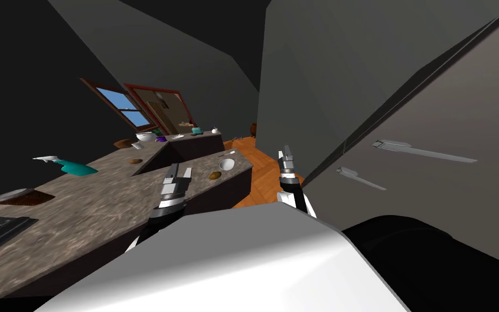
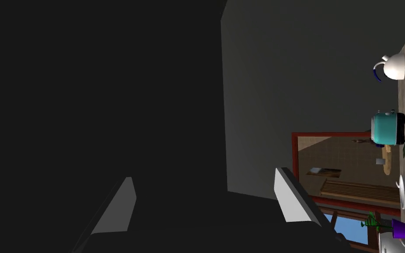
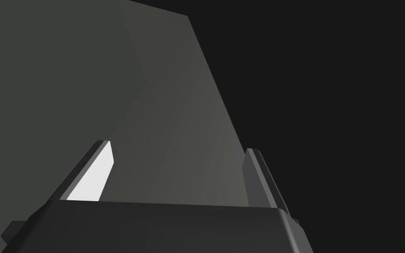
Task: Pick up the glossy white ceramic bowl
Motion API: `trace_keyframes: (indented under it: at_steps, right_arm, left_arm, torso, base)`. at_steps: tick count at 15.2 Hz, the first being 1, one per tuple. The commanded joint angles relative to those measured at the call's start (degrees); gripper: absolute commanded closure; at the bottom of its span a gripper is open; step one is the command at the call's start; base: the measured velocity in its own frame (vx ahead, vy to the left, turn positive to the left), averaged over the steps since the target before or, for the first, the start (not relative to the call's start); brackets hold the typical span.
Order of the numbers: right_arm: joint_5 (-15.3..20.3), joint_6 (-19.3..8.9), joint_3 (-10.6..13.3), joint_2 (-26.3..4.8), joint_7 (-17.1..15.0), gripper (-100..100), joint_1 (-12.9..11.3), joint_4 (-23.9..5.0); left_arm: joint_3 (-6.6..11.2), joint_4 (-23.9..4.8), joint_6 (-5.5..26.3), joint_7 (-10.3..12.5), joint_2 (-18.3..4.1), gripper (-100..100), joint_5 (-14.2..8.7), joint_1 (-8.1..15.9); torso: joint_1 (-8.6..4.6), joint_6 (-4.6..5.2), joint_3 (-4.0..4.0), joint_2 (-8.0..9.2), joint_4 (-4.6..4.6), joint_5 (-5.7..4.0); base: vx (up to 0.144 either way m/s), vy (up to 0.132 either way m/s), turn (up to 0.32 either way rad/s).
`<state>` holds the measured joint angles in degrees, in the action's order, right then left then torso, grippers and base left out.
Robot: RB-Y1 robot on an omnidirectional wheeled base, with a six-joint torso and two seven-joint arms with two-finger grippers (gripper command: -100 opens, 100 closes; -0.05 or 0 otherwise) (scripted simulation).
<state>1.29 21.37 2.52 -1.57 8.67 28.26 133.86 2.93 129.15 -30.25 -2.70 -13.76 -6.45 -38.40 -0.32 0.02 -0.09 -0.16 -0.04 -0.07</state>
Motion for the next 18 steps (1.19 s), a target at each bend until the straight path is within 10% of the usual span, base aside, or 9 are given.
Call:
trace_keyframes:
  at_steps: [1,18]
  right_arm:
    - [0.0,0.0,0.0,0.0,0.0,0,0.0,0.0]
    - [0.0,0.0,0.0,0.0,0.0,0,0.0,0.0]
  left_arm:
    - [0.64,-0.3,0.6,0.7,-2.1,-100,-1.3,-1.6]
    - [8.1,-2.9,12.4,8.0,-20.9,-100,-18.5,-20.3]
  torso:
    - [0.0,0.0,0.0,0.0,0.0,0.0]
    - [-0.12,-0.01,-0.1,-0.16,-0.04,-0.03]
  base:
    - [0.048,-0.081,-0.099]
    - [0.073,-0.102,-0.137]
